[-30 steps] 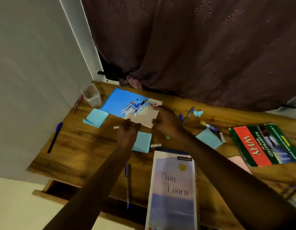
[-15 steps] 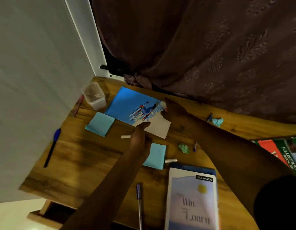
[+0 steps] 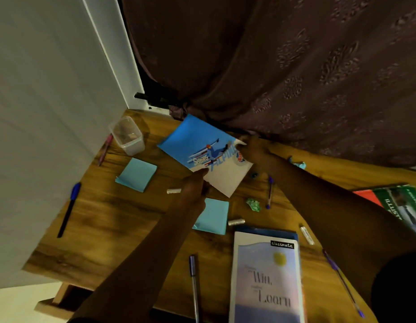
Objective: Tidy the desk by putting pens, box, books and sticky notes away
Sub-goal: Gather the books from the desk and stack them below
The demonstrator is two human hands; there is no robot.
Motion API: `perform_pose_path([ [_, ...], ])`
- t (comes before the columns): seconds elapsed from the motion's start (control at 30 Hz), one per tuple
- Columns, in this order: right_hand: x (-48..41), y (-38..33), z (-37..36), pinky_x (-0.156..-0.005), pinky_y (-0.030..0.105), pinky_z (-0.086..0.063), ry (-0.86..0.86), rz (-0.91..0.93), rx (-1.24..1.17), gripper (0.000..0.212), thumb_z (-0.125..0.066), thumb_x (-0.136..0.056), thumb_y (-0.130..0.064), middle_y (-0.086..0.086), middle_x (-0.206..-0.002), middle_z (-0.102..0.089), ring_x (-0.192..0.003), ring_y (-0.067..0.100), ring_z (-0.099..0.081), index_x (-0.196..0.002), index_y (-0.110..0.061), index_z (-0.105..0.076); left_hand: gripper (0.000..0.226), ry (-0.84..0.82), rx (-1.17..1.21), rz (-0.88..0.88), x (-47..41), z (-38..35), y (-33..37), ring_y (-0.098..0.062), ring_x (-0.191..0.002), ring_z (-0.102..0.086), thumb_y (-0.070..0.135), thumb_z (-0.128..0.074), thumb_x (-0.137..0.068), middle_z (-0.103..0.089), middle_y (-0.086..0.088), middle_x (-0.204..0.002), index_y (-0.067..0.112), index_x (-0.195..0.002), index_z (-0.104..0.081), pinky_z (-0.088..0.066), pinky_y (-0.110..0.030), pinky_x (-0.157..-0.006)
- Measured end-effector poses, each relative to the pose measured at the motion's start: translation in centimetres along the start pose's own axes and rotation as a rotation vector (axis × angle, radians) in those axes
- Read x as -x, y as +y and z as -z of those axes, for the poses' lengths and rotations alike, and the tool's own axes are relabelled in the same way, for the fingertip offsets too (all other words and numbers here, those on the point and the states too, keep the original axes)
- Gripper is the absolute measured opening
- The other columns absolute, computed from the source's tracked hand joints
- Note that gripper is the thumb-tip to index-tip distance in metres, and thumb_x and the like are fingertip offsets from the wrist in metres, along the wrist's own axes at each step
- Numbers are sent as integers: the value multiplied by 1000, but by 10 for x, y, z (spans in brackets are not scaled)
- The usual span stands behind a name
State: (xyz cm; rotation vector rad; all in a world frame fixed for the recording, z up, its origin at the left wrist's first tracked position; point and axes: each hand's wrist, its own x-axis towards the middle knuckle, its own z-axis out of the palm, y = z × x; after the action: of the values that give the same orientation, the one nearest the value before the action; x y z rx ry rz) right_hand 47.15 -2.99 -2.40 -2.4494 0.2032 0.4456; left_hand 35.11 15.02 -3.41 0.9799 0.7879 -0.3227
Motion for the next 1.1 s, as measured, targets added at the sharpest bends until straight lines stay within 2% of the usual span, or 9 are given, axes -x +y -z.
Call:
perform_pose_path([
  [0.13, 25, -3, -1, -71, 24, -40, 16, 103, -88, 29, -64, -99, -16, 16, -101, -65, -97, 32, -64, -120, 3, -66, 15, -48, -59, -21, 12, -14, 7, -28, -104, -54, 21, -73, -89, -55, -7, -108, 20, -103, -65, -51, -41, -88],
  [0.2, 38, -10, -3, -75, 26, -41, 77, 171, -94, 27, -61, -100, -12, 23, -109, -67, -103, 36, -65, -118, 7, -66, 22, -39, -62, -58, 21, -21, 10, -28, -112, -50, 21, -68, -92, -54, -6, -112, 20, -113, -60, -48, -44, -98],
  [0.3, 54, -21, 6, -79, 38, -47, 149, 315, -43, 19, -58, -100, -11, 25, -111, -68, -105, 41, -64, -110, 1, -67, 30, -39, -5, -143, 31, -20, 4, -34, -104, -63, 15, -60, -95, -65, -11, -118, 13, -125, -61, -56, -36, -81],
  [0.4, 72, -33, 21, -68, 29, -35, 179, 435, -30, 12, -58, -97, -9, 20, -102, -69, -94, 34, -65, -104, -4, -67, 32, 23, 18, -176, 34, -11, -5, -41, -113, -66, 20, -65, -87, -70, -18, -123, 12, -118, -65, -53, -33, -69],
  [0.5, 91, -41, 35, -70, 23, -37, 226, 489, -81, 16, -59, -99, -11, 15, -107, -70, -93, 21, -63, -112, -7, -68, 27, -13, 44, -171, 45, -9, -7, -34, -112, -64, 26, -66, -92, -70, -13, -122, 17, -118, -63, -56, -42, -83],
  [0.6, 108, -45, 50, -70, 31, -48, 248, 478, -194, 15, -59, -100, -15, 12, -103, -71, -92, 23, -67, -110, -9, -69, 31, -115, 135, -208, 53, -8, -5, -34, -118, -62, 23, -62, -99, -67, -12, -128, 16, -129, -58, -50, -56, -102],
  [0.83, 173, -19, 74, -77, 36, -58, 262, 447, -385, 9, -60, -99, -19, 8, -104, -73, -94, 21, -72, -102, -11, -64, 40, -166, 69, -425, 94, 6, -13, -37, -120, -64, 1, -62, -95, -69, -11, -129, 14, -132, -59, -50, -62, -99],
  [0.97, 225, 25, 69, -87, 48, -59, 245, 382, -483, 10, -68, -94, -18, 7, -108, -74, -99, 21, -73, -102, -19, -63, 42, -200, 12, -447, 136, 22, -32, -35, -121, -64, -2, -57, -95, -68, -14, -131, 9, -135, -55, -56, -44, -91],
  [1.1, 287, 81, 51, -81, 22, -59, 166, 319, -688, 41, -74, -91, -6, -3, -114, -72, -96, 2, -70, -125, -23, -60, 41, -192, -179, -437, 182, 42, -72, -27, -103, -71, -2, -58, -94, -73, -10, -122, 10, -134, -58, -58, -38, -80],
])
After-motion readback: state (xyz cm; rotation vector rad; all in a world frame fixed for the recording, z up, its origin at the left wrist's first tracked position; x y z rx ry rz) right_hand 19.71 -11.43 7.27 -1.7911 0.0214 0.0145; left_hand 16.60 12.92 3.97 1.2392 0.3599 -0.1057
